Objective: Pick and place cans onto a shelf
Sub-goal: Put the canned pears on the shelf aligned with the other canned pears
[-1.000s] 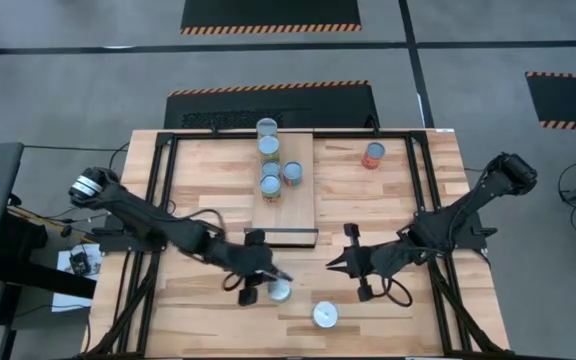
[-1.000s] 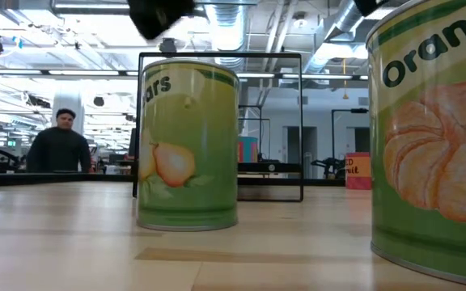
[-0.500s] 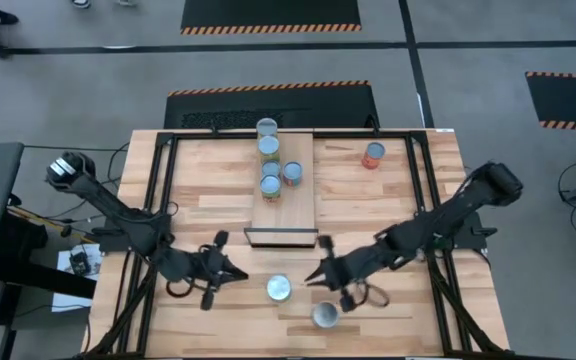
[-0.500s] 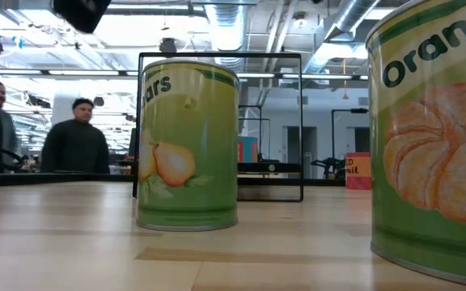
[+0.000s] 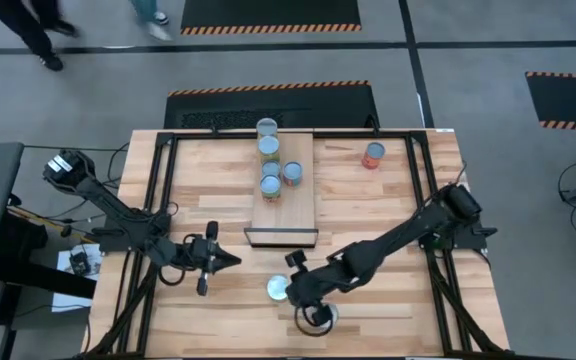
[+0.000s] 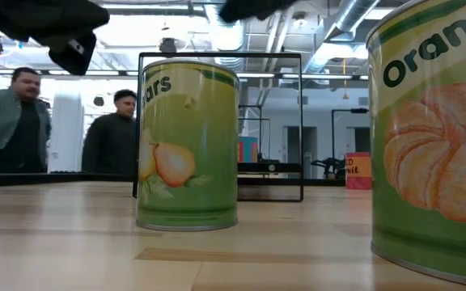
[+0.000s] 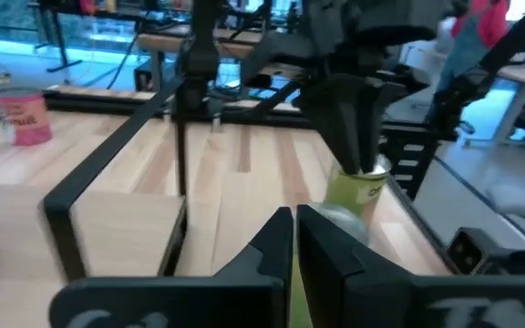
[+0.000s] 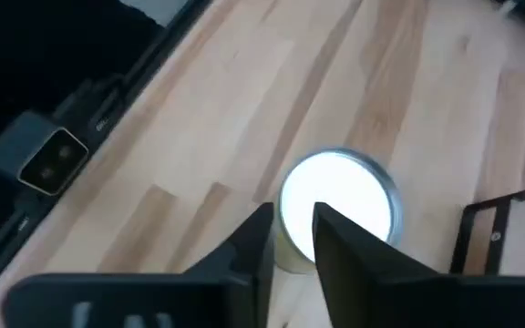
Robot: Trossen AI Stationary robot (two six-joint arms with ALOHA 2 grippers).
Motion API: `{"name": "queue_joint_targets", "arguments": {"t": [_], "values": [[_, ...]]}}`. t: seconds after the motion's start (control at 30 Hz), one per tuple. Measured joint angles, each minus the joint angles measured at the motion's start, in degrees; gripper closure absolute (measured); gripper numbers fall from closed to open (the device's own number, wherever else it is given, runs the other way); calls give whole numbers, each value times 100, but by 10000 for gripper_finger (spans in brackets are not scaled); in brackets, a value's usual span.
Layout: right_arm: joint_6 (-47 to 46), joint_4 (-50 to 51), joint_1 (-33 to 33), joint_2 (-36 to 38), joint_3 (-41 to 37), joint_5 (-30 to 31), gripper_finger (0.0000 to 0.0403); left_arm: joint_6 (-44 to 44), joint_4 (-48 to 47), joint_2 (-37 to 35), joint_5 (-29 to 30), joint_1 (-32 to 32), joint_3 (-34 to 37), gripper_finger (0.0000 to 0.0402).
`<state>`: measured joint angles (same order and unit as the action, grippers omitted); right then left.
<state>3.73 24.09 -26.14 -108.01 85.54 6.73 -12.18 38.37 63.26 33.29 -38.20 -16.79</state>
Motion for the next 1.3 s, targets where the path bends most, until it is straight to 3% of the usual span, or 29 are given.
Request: {"name": "queue_joint_targets", "arguments": {"t": [0.2, 0.37, 0.7, 1.07, 1.3], "values": [[355, 446, 12, -500, 490, 19, 238, 50, 11, 13, 56, 0, 21, 394], [698, 639, 6, -692, 609, 25, 224, 59, -12, 13, 56, 0, 21, 394], [1286, 556, 45, -819, 631, 90, 281, 63, -50, 15, 57, 0, 21, 394], [1376, 523, 120, -924, 636, -21, 295, 61, -140, 18, 56, 0, 19, 394], [1397, 521, 268, -931, 634, -366, 369, 61, -12, 20, 80, 0, 19, 394]]}}
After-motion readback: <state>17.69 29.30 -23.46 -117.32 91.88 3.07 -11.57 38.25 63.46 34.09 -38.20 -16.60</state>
